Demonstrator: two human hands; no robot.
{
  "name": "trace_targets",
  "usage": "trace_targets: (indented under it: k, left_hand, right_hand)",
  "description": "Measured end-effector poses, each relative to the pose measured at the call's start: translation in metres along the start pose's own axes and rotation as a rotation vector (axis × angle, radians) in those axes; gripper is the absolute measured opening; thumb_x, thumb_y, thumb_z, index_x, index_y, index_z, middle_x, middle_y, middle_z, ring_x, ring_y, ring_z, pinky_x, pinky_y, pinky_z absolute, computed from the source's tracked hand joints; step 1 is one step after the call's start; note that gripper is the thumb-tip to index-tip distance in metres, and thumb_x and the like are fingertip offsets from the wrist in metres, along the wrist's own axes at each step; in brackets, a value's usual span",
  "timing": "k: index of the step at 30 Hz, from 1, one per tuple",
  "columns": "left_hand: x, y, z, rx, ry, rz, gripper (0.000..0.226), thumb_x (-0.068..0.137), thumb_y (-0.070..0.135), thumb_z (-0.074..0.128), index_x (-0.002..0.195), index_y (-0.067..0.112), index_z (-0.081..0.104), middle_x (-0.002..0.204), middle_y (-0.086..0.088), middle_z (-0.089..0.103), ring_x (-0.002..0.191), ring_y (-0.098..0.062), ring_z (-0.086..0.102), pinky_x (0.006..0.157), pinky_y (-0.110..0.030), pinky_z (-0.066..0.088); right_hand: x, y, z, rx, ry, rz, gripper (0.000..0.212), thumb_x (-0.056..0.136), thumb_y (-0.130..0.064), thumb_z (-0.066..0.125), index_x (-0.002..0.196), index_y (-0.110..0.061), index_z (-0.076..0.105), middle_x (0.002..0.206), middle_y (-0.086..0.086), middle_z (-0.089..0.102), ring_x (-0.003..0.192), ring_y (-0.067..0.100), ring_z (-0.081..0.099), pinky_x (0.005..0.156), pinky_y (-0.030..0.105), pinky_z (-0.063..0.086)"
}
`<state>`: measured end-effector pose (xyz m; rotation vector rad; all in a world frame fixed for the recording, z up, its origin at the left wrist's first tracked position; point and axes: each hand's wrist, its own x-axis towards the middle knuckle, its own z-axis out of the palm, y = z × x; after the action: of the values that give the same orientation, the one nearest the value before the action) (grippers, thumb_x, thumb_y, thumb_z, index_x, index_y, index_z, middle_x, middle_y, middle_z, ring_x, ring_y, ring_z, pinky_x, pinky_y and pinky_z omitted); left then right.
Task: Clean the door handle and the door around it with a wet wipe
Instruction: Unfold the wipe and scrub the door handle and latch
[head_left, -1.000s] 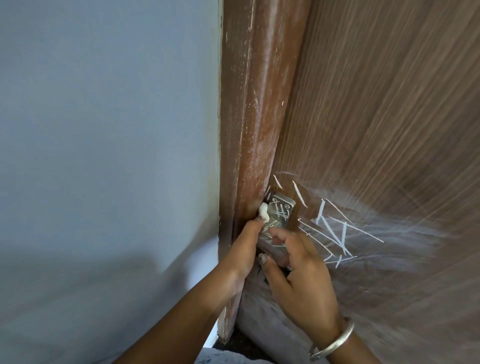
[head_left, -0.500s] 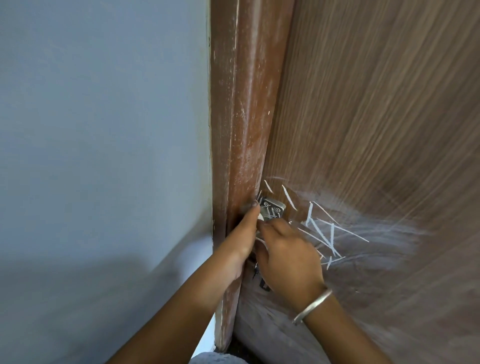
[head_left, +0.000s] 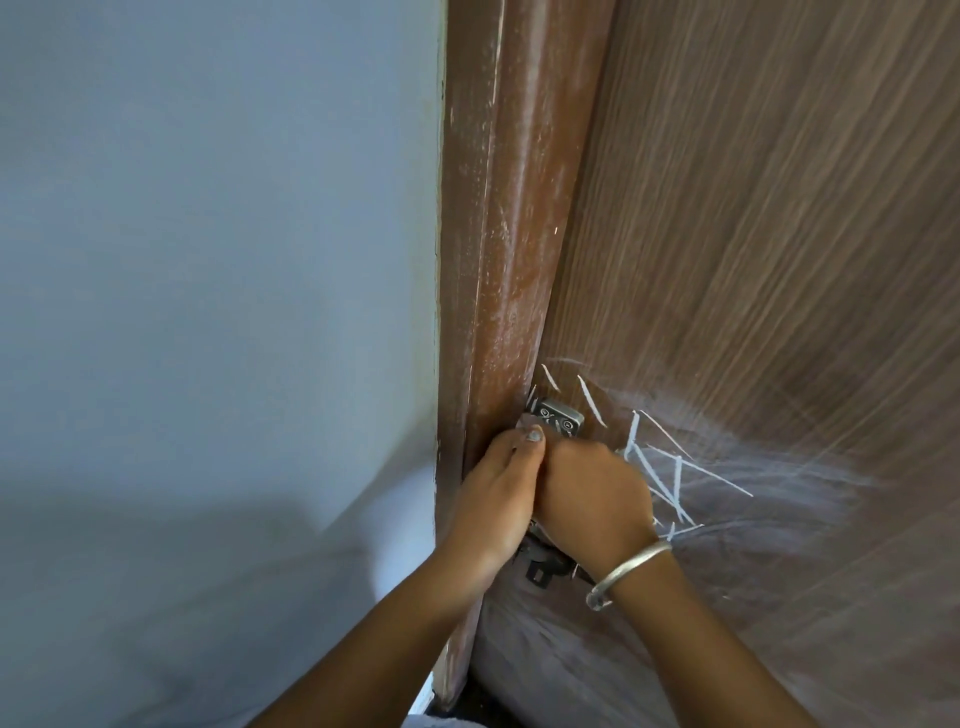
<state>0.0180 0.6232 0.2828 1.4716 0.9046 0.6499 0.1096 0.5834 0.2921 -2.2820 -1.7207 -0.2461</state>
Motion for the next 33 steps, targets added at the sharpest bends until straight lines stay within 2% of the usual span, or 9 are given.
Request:
trace_targets:
  k: [6,8,12,16,20,23,25,28,33]
  left_hand:
    - [-0.001,0.004,0.005,-0.014,-0.051,-0.046,0.027,0.093,0.053,0.030,0.096,0.053,0.057,0.096,0.028,0.055,0.088,0.012,0.049,0.080,-0.016,0.036]
    - [-0.001,0.003,0.008,-0.043,-0.048,-0.063,0.028,0.093,0.054,0.031,0.102,0.050,0.058,0.108,0.023,0.054,0.098,0.005,0.049,0.092,-0.024,0.034]
    - [0.003,0.006,0.004,-0.118,-0.029,-0.112,0.031,0.090,0.059,0.033,0.086,0.048,0.062,0.112,0.015,0.063,0.106,-0.005,0.056,0.099,-0.032,0.038]
    - [0.005,0.011,0.003,-0.127,-0.019,-0.080,0.042,0.087,0.062,0.032,0.102,0.040,0.065,0.113,0.011,0.066,0.110,-0.010,0.058,0.105,-0.040,0.039]
    - [0.004,0.019,-0.001,-0.076,-0.028,-0.003,0.050,0.080,0.069,0.028,0.104,0.042,0.063,0.112,0.013,0.066,0.108,-0.004,0.057,0.097,-0.030,0.041]
    - [0.002,0.029,-0.005,-0.024,-0.034,0.047,0.032,0.089,0.062,0.029,0.092,0.054,0.060,0.107,0.023,0.061,0.103,0.011,0.052,0.084,-0.013,0.035]
    - [0.002,0.032,-0.005,0.017,-0.082,0.065,0.031,0.090,0.060,0.029,0.104,0.054,0.057,0.118,0.021,0.056,0.115,0.006,0.048,0.091,-0.015,0.032]
    - [0.003,0.030,-0.002,0.130,-0.127,0.095,0.063,0.081,0.068,0.024,0.137,0.040,0.036,0.145,0.013,0.038,0.130,-0.002,0.035,0.104,-0.024,0.024]
    - [0.006,0.019,-0.003,-0.018,-0.171,0.037,0.064,0.080,0.073,0.027,0.135,0.044,0.036,0.144,0.015,0.040,0.127,0.002,0.035,0.108,-0.026,0.024]
  right_hand:
    - [-0.017,0.007,0.001,0.170,0.073,0.087,0.041,0.090,-0.029,0.042,0.129,-0.031,0.034,0.078,0.005,0.066,0.071,0.027,0.065,0.054,0.034,0.050]
    - [-0.022,0.007,0.002,0.184,0.080,0.107,0.043,0.088,-0.029,0.043,0.130,-0.032,0.034,0.083,0.002,0.067,0.076,0.026,0.065,0.059,0.036,0.053]
    - [-0.030,0.009,0.000,0.216,0.044,0.103,0.049,0.086,-0.030,0.040,0.135,-0.030,0.033,0.092,0.001,0.067,0.083,0.024,0.065,0.065,0.037,0.053]
    - [-0.031,0.008,-0.009,0.254,0.071,0.108,0.051,0.086,-0.034,0.046,0.136,-0.027,0.034,0.086,-0.001,0.067,0.077,0.023,0.065,0.062,0.038,0.052]
    - [-0.031,0.002,-0.022,0.245,0.113,0.089,0.051,0.084,-0.033,0.055,0.132,-0.027,0.041,0.073,-0.005,0.067,0.064,0.021,0.064,0.050,0.033,0.049]
    - [-0.030,-0.003,-0.030,0.240,0.117,0.075,0.053,0.080,-0.032,0.059,0.131,-0.027,0.044,0.073,-0.006,0.067,0.062,0.022,0.065,0.047,0.035,0.048]
    - [-0.029,-0.005,-0.033,0.217,0.132,0.067,0.051,0.078,-0.034,0.057,0.126,-0.025,0.045,0.066,-0.005,0.066,0.056,0.022,0.064,0.041,0.033,0.045]
    - [-0.026,-0.009,-0.039,0.215,0.172,0.078,0.046,0.075,-0.041,0.041,0.117,-0.021,0.044,0.058,-0.003,0.065,0.044,0.023,0.061,0.033,0.028,0.036]
    - [-0.029,-0.008,-0.032,0.235,0.138,0.095,0.052,0.080,-0.044,0.042,0.130,-0.028,0.043,0.072,-0.005,0.068,0.062,0.021,0.066,0.046,0.034,0.047]
